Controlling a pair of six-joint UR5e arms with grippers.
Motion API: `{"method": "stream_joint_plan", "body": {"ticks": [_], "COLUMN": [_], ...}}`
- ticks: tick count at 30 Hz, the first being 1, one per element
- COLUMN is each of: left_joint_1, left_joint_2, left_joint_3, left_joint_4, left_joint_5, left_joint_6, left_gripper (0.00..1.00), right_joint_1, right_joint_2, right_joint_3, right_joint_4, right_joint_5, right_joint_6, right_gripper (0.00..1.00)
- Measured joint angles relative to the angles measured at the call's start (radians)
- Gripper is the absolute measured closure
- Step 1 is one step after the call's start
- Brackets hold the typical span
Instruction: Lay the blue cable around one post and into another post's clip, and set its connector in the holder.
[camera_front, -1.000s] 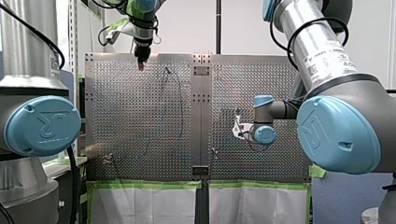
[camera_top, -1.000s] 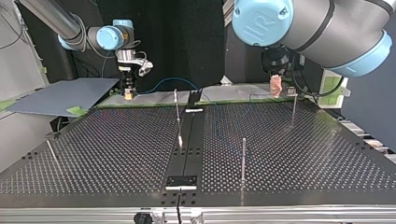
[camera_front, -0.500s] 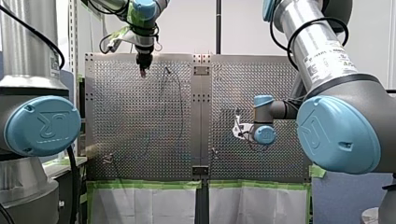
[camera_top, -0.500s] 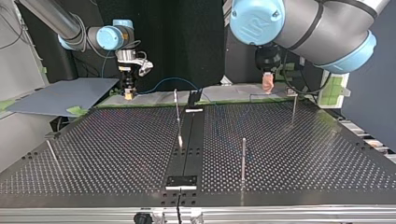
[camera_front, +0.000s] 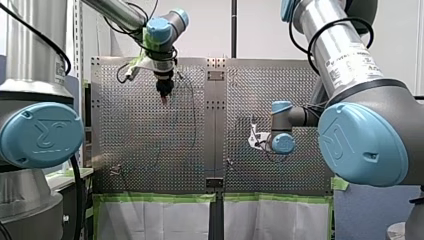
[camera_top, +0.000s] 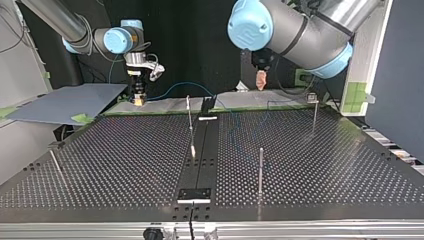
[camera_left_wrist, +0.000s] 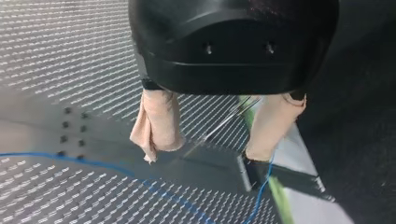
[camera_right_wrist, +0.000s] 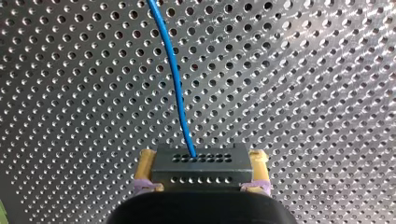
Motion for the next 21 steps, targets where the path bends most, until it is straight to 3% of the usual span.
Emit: {"method": "stream_joint_plan", "body": {"ticks": [8, 21], "left_joint_1": [-0.039, -0.087], "left_joint_2": [-0.073, -0.191], "left_joint_3": [-0.074, -0.191], "left_joint_4": [0.073, 0.191], "left_joint_5": [0.074, 0.191], "left_joint_6": [-0.071, -0.188], "left_gripper": [0.00, 0.00], "right_joint_1": [0.004, 0.031], "right_joint_2": [-0.047, -0.054], "right_joint_3": [0.016, 0.030], "right_joint_4": [0.018, 0.027], "right_joint_5": [0.003, 0.006], "right_joint_6": [-0.008, -0.030], "right_gripper": [1.00, 1.00]}}
